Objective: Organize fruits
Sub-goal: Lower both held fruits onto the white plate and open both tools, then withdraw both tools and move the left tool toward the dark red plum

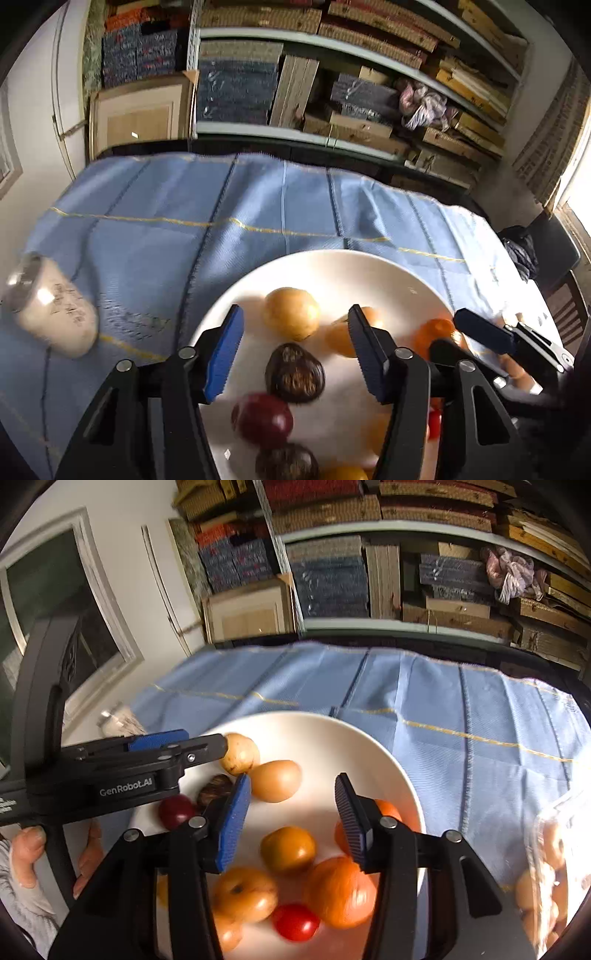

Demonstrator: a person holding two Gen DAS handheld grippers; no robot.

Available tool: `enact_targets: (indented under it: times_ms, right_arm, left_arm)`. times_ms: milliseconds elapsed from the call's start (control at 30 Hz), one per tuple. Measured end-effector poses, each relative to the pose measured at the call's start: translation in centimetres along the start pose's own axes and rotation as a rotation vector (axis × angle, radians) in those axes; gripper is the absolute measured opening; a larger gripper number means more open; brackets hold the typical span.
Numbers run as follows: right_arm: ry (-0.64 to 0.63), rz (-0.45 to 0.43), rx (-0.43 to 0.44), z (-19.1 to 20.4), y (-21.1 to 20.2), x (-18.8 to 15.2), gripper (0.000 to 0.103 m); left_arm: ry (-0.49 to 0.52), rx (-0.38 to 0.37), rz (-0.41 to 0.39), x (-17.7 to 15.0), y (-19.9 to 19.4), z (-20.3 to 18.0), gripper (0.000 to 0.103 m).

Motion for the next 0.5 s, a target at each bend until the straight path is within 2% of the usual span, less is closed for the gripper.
enact_targets:
  times_ms: [67,100,133,233,300,333,500]
  right_arm:
    - [0.011,-0.052,0.025,0.8,-2.6,-0.2,0.066]
    - [0.017,-0.078,0.037,1.2,-3.8,-0.4,0.080]
    - [0.025,-0.114,0.053,1.7,-5.6,-0.9,0.086]
    - [0.032,-0.151,0.095,3.0,-9.6,-3.1,0.088]
    - [0.037,-0.171,0.111,3.6,-11.6,-4.9,0.097]
    - [0.043,-0.180,0.120,3.9,-12.8,-6.4,0.097]
    - [0.086,-0.198,0.149,4.1,-15.5,-11.5,0.098]
  left_arm:
    - [-0.002,-0.004,-0.026,-0.5,-2.3,0.4,0.067]
    - [0.000,-0.002,-0.037,-0.9,-3.4,0.6,0.068]
    - [0.004,0.003,-0.053,-1.5,-4.7,0.9,0.070]
    - [0.021,0.021,-0.097,-3.9,-8.2,1.7,0.077]
    - [0.027,0.024,-0.121,-6.5,-10.4,2.3,0.081]
    - [0.027,0.022,-0.128,-7.6,-11.2,2.5,0.084]
    - [0.028,-0.034,-0.124,-14.6,-13.9,2.7,0.088]
Point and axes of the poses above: each gripper's, at about its wrist camera, not at the fingertips, and y roughly the way its jaws point, z to its left, x to its top, the point moved 4 cm from there along y, roughly the way its jaws point, and after that the axes turned 10 degrees about x, right-handed, at the moved point
